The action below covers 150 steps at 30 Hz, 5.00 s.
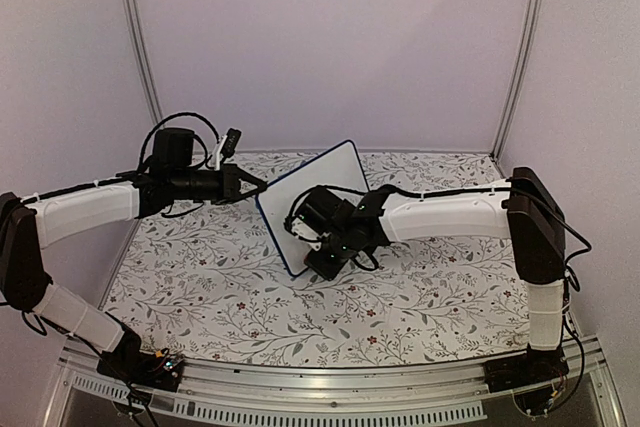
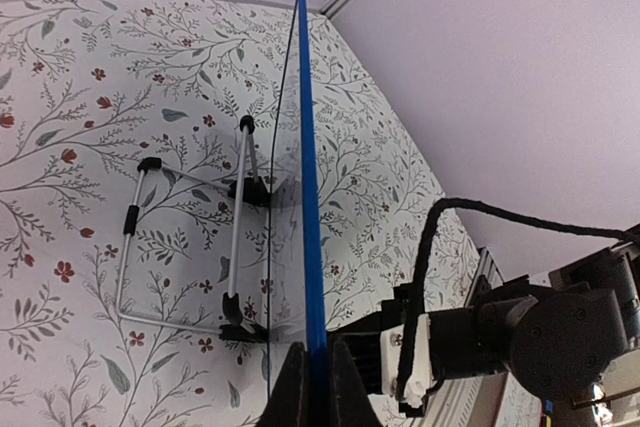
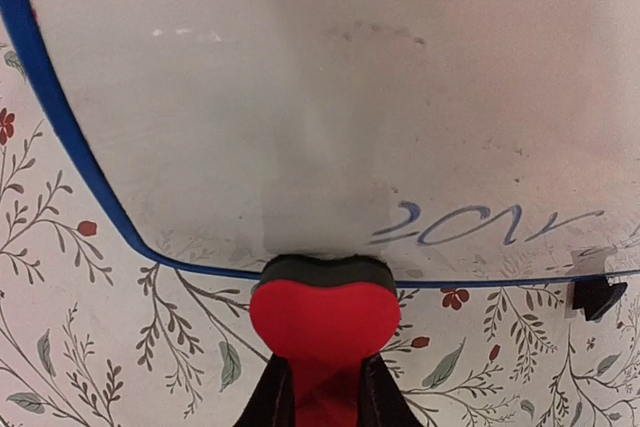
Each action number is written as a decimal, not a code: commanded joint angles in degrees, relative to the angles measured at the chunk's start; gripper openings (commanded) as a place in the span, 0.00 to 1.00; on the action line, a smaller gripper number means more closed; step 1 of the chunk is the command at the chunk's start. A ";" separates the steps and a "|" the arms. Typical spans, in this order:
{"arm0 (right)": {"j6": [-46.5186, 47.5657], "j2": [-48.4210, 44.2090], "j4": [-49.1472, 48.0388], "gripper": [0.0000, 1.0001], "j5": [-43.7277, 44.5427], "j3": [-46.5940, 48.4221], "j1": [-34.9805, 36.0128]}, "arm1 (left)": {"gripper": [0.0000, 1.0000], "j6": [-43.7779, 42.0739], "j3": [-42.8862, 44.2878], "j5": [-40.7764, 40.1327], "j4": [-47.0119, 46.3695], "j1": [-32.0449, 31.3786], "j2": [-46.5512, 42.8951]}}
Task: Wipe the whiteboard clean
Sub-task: Erase the whiteboard at the center of the board.
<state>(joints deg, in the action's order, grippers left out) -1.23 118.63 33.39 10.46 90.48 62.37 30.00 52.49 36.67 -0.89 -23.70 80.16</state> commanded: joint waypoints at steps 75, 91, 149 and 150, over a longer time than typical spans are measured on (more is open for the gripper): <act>-0.32 2.72 -1.49 0.03 3.72 0.64 1.44 | 0.00 0.98 -1.42 4.08 -7.23 0.71 -2.40; -1.56 1.79 -4.24 0.03 5.71 -2.48 0.91 | 0.00 3.51 -0.21 -1.47 -1.75 0.64 -2.82; -1.75 -17.98 -5.21 0.03 2.63 -11.69 -5.14 | 0.00 -1.36 -3.88 -18.36 0.71 -4.88 -6.33; -1.75 -18.08 -5.21 0.03 2.64 -11.72 -5.15 | 0.00 -1.27 -3.82 -18.81 0.71 -5.72 -5.98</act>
<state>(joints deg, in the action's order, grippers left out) -2.37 101.36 29.45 12.34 77.93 57.45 29.12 48.97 22.06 1.34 -25.89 75.16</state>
